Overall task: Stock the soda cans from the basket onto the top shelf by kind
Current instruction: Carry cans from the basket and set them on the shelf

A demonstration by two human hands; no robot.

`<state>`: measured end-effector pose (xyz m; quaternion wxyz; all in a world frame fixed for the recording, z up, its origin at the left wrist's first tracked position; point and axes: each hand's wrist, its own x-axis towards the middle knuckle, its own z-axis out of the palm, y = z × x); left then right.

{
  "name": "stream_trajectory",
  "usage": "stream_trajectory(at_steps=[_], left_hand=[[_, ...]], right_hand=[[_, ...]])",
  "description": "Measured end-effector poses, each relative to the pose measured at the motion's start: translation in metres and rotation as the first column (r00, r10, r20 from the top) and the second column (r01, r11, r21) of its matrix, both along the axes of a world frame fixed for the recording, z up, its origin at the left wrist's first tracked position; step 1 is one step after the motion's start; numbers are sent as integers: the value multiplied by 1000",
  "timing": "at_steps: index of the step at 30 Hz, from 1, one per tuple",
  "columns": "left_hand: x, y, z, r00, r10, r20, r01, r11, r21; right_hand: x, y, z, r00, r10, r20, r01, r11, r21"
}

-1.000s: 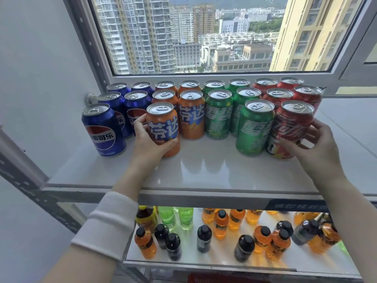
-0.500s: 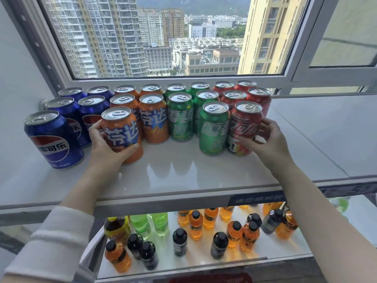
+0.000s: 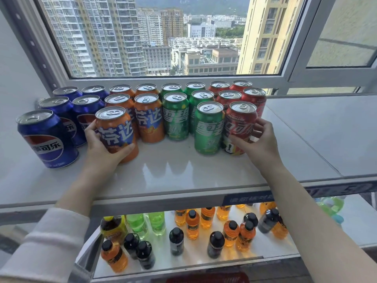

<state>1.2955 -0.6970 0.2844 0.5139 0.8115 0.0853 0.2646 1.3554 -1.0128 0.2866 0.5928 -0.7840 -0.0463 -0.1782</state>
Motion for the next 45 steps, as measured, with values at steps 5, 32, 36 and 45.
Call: stream_trajectory(at_steps=[5,32,36,45], left_hand=[[0,1,-1,1000,22,-6,-22,1000,19],[-10,-9,3,997,44,-55,-46,999,-27],[-11,-12,6,997,52,-60,-53,998,-26],[-12,-15,9,996,64,-69,-66,997,-34]], right_hand=[[0,-4,-2,998,62,-12,-62,998,-34],[-3,4,-5,997,16,69,-16,1000,4],[-2,7,-5,997,-27,74,29,999,-23],[0,7,-6,998,-31,63,33,999,-38]])
